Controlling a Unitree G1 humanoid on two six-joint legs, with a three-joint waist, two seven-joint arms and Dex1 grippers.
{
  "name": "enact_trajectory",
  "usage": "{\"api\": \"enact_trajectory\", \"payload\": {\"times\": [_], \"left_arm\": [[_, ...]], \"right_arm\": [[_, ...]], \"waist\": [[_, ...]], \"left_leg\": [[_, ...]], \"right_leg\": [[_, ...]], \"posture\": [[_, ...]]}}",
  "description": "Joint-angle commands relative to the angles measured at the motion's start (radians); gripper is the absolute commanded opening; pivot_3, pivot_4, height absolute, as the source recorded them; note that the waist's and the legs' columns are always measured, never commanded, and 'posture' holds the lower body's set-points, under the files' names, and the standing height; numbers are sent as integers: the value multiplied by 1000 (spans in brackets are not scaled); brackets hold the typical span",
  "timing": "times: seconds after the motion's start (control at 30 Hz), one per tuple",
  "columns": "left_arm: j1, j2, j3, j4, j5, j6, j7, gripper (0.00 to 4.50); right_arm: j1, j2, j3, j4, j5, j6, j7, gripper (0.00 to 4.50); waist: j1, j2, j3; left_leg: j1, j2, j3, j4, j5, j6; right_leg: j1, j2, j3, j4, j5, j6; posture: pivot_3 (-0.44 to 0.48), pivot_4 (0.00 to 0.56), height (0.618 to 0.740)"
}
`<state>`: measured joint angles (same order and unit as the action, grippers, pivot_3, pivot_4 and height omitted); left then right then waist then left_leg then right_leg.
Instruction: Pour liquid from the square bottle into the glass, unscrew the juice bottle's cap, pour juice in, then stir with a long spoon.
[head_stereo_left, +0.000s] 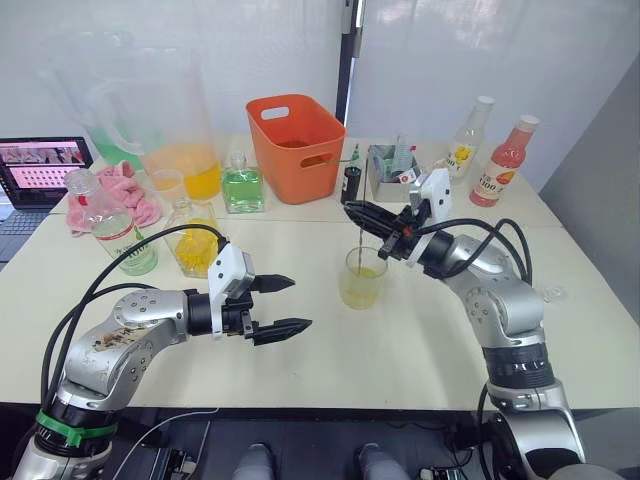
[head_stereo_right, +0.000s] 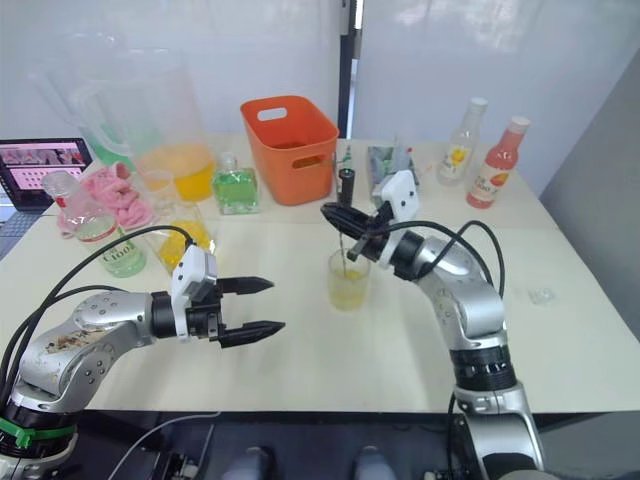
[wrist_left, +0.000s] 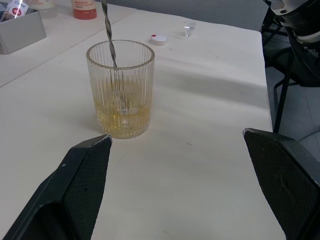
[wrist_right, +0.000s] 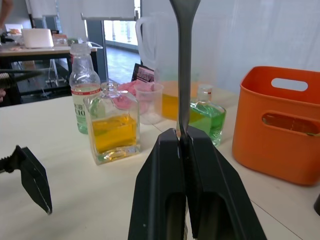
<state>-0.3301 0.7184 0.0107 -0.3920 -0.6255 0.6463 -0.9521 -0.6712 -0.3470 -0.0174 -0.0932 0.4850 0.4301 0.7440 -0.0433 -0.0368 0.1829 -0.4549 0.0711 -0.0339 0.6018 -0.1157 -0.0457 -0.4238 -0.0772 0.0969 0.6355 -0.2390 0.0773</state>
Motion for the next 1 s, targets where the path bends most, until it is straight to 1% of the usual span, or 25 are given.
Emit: {"api": "enact_trajectory", "payload": {"times": [0.03, 0.2, 0.37, 0.67, 0.8, 1.0], "left_arm": [[-6, 5, 5, -12, 5, -22, -11, 4457], [-8, 8, 4, -5, 11, -27, -20, 4457], [-13, 6, 1, 4, 20, -33, -28, 4457], [-19, 0, -4, 6, 28, -36, -28, 4457], [-16, -2, -6, 4, 30, -35, -25, 4457], [-17, -6, -9, 5, 31, -36, -25, 4457]], "right_arm": [[7, -4, -33, -87, 84, 50, 11, 0], [27, -71, -26, -141, 113, 136, 34, 0], [37, -140, -31, -156, 71, 117, 24, 0], [9, -109, -63, -129, 46, -15, -1, 0], [-9, -96, -85, -136, 94, 22, -18, 0], [-12, -116, -95, -188, 171, 130, -31, 0]], "waist": [[0, 0, 0], [1, 0, 0], [1, 0, 0], [1, 0, 0], [1, 0, 0], [1, 0, 0]], "left_leg": [[0, 0, 0, 0, 0, 0], [0, 0, 0, 1, 0, 0], [0, 0, 0, 1, 0, 0], [0, 0, 0, 2, 0, 0], [0, 0, 0, 3, 0, 0], [0, 0, 0, 3, 0, 0]], "right_leg": [[0, 0, 0, 0, 0, 0], [0, 0, 0, 1, 0, 0], [0, 0, 0, 1, -1, 0], [0, 0, 0, 3, -2, 1], [0, 0, 0, 4, -2, 1], [0, 0, 0, 4, -1, 0]], "posture": [[0, 150, 725], [0, 150, 725], [0, 150, 725], [0, 150, 725], [0, 150, 725], [0, 150, 725]]}}
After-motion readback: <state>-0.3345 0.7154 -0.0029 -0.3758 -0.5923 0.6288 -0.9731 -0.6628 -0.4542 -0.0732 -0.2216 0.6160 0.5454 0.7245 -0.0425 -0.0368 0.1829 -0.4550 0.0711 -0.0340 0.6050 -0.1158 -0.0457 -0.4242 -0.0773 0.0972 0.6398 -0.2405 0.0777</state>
